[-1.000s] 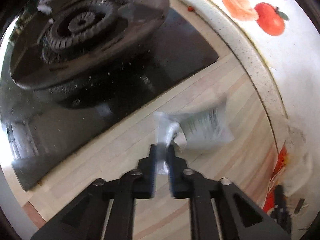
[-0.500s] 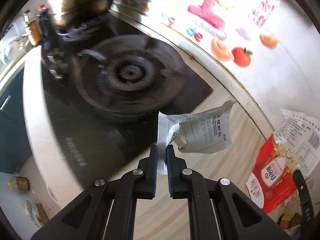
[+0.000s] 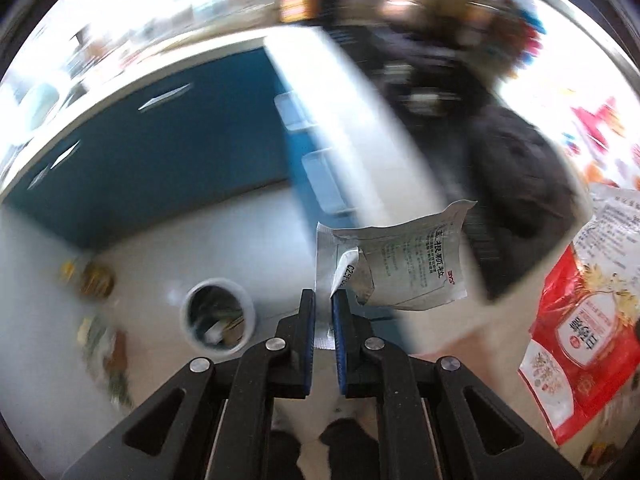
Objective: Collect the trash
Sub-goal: 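Carry the bag and sachet over the white bin and open both tools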
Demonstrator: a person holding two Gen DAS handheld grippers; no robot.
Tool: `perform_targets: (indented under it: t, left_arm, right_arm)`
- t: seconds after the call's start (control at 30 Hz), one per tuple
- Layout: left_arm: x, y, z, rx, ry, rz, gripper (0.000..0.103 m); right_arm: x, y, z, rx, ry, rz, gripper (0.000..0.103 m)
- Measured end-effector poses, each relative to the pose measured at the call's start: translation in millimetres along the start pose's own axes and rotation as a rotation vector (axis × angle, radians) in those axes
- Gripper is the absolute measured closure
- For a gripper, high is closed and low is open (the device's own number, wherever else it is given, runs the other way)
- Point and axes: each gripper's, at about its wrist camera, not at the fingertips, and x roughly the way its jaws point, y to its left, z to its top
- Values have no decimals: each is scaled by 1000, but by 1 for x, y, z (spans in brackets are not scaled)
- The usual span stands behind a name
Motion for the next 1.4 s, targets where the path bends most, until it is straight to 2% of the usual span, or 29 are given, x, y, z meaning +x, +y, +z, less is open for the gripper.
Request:
perform_targets:
  t: [0.07, 0.17, 0.23, 0.33, 0.37, 0.4, 0.43, 0.47, 0.57, 0.67, 0.8, 0.9, 0.93, 1.03, 1.07, 1.1, 1.17, 1.2, 1.23, 1.3, 1.33, 1.4]
  left_arm:
    - [15, 56, -10, -62, 31, 45, 97]
    - [47, 111, -23, -125, 77, 86, 97]
    - [82, 152, -34, -167, 121, 115, 97]
    - [145, 199, -50, -217, 191, 148, 97]
    - [163, 211, -55, -231, 210, 152, 97]
    - [193, 229, -62, -250, 243, 154, 97]
    - [219, 243, -69, -263, 266, 163, 97]
    - [238, 254, -74, -270, 282, 168, 97]
    - [328, 289, -93, -292, 357, 179, 97]
    - [398, 321, -115, -318, 423, 165, 97]
    - [490, 351, -146, -352, 513, 140, 97]
    - [537, 366, -163, -358, 562, 113, 95]
    - [546, 368, -166, -356, 574, 110, 90]
    - [560, 372, -172, -339, 580, 108, 89]
    - [561, 374, -175, -348, 586, 104, 88]
    - [558, 377, -177, -355, 586, 103, 87]
    - [552, 376, -175, -350, 581, 112, 77]
    - [544, 377, -175, -342, 573, 116, 60]
    - [542, 375, -171, -330, 565, 119, 35]
    - [531, 373, -167, -303, 538, 148, 13]
    - [524, 372, -167, -289, 525, 151, 10]
    - [506, 370, -167, -277, 509, 160, 10]
  right_arm:
    - [34, 44, -21, -44, 70, 55, 101]
    - [88, 96, -54, -94, 171, 102, 101]
    - [144, 130, -88, -128, 255, 115, 101]
    - [227, 154, -138, -132, 362, 116, 101]
    - [246, 157, -149, -125, 386, 115, 101]
    - [289, 161, -174, -102, 442, 116, 101]
    - [310, 163, -187, -90, 468, 116, 101]
    - [344, 164, -207, -74, 504, 113, 101]
    - [445, 164, -270, -39, 591, 109, 101]
    - [534, 160, -327, -14, 658, 115, 101]
    - [635, 152, -387, -28, 703, 99, 101]
    - [689, 150, -424, -75, 719, 85, 101]
    - [699, 148, -430, -92, 723, 74, 101]
    - [731, 147, -458, -156, 790, 39, 98]
    - [735, 146, -461, -188, 798, 6, 88]
    - [736, 145, -462, -206, 801, -12, 70]
    - [731, 144, -463, -233, 789, -32, 47]
    - [726, 144, -461, -248, 775, -37, 44]
    - [721, 141, -454, -256, 767, -38, 43]
    - [712, 143, -447, -296, 748, -68, 32]
    - [710, 148, -445, -310, 740, -75, 28]
    - [691, 155, -439, -364, 711, -104, 10]
